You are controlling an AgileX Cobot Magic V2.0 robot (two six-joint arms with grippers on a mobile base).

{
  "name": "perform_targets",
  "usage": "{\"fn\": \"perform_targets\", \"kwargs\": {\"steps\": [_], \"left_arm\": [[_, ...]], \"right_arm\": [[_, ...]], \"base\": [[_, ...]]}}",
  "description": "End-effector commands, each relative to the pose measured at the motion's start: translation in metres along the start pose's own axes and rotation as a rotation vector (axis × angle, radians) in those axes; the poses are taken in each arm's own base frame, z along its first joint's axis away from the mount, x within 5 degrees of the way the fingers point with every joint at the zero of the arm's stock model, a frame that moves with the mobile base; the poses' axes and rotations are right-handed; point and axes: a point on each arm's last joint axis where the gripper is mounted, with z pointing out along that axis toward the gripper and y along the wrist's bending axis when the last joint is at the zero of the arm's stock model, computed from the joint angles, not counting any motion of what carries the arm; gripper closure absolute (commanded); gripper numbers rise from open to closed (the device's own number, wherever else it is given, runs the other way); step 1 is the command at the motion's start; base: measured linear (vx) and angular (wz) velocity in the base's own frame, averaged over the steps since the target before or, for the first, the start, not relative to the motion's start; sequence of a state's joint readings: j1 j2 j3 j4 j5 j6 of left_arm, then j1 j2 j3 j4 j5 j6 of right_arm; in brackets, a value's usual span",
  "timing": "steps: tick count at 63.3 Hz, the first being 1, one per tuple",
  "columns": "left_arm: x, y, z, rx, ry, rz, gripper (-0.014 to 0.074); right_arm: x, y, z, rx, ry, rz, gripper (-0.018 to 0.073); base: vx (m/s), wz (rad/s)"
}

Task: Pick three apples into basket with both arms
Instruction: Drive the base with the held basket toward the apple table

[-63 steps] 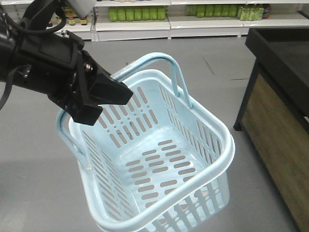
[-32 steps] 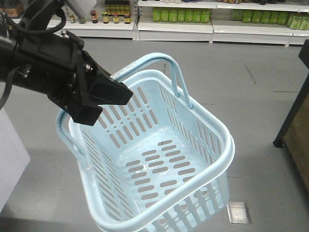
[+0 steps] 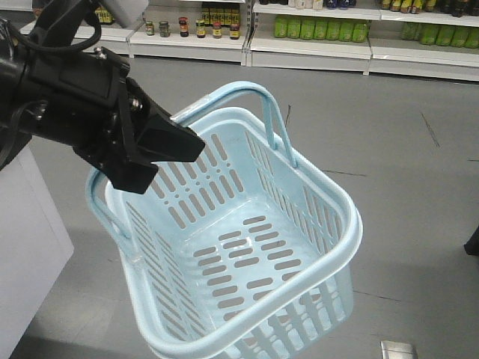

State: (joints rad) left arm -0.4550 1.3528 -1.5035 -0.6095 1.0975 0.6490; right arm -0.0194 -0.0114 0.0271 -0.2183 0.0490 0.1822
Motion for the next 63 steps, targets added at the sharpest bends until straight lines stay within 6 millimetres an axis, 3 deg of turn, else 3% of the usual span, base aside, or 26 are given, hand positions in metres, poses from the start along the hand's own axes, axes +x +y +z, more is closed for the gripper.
{"fn": "perform_targets", "kwargs": {"steps": [1,63], "left_arm": [[-0.0146,-0.0100,-0.0173,-0.007,-0.128,-0.005,0.0603],[-0.0146,-0.0100,-0.0173,-0.007,-0.128,-0.005,0.0603]], "right_arm": [[-0.0024,0.0009,-0.0006,-0.006,-0.067,-0.017,0.0564],[-0.0024,0.0009,-0.0006,-0.006,-0.067,-0.017,0.0564]], "base": [[0.16,0.05],[0.23,-0.11]]}}
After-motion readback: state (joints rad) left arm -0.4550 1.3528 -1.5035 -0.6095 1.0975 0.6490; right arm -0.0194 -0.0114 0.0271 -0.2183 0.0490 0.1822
